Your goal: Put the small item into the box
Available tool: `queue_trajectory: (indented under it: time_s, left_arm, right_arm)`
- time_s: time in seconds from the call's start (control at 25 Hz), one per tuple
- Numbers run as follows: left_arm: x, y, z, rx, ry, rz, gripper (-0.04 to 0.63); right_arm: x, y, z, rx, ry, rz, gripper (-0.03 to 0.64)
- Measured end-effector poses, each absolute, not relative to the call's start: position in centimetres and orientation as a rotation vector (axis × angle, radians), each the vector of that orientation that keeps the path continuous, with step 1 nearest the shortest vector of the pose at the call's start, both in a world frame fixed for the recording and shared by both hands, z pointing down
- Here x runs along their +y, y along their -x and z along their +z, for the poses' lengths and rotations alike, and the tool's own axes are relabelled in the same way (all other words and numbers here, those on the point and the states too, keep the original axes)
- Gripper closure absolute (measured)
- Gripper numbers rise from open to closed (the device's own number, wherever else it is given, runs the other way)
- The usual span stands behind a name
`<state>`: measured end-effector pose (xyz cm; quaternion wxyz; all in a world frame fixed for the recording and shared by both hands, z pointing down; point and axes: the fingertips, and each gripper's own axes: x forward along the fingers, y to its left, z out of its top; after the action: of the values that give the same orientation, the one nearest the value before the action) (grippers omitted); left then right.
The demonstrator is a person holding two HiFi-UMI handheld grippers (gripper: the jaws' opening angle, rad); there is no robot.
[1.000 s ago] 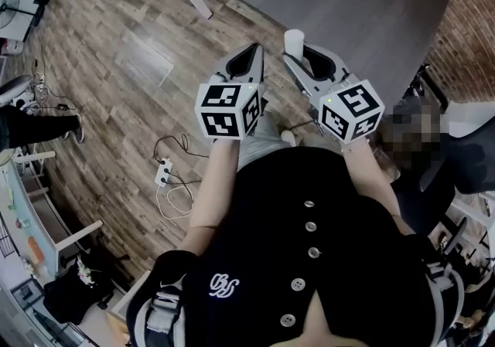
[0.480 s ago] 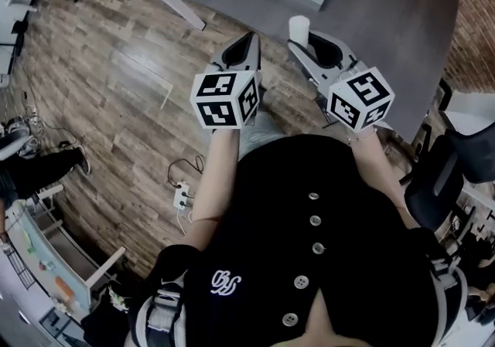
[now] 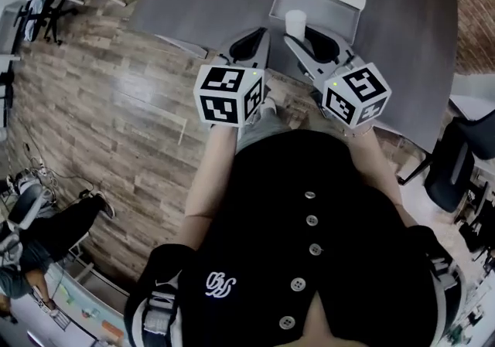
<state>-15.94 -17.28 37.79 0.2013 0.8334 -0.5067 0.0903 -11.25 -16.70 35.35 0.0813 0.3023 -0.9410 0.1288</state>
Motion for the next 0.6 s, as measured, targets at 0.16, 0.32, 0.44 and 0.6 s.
queue_trajectory:
  time_s: [0.16,0.32,0.44,0.6]
  left_arm:
    - [-19.8,15.8,38.0,-1.328,-2.37,0.269,0.581]
    - [-20.8,15.1,39.2,-1.25,-2.38,0.295,0.581]
    - [-21.3,15.0,39.9,-1.215,-2.379,0.302,0.581]
    - [-21.7,14.6,40.6,-1.169,-2.382,0.322,0.581]
  right_arm:
    - [-18.8,10.9,35.7,-2.771,-0.99,0.413,0.483]
    - [-20.4,10.0,36.8,-2.725,-1.055,0.445,0.483]
    - [-21.5,9.6,37.5,-2.691,-1.084,0.456,0.483]
    - [-21.9,8.9,38.1,-2.648,-1.113,0.46,0.483]
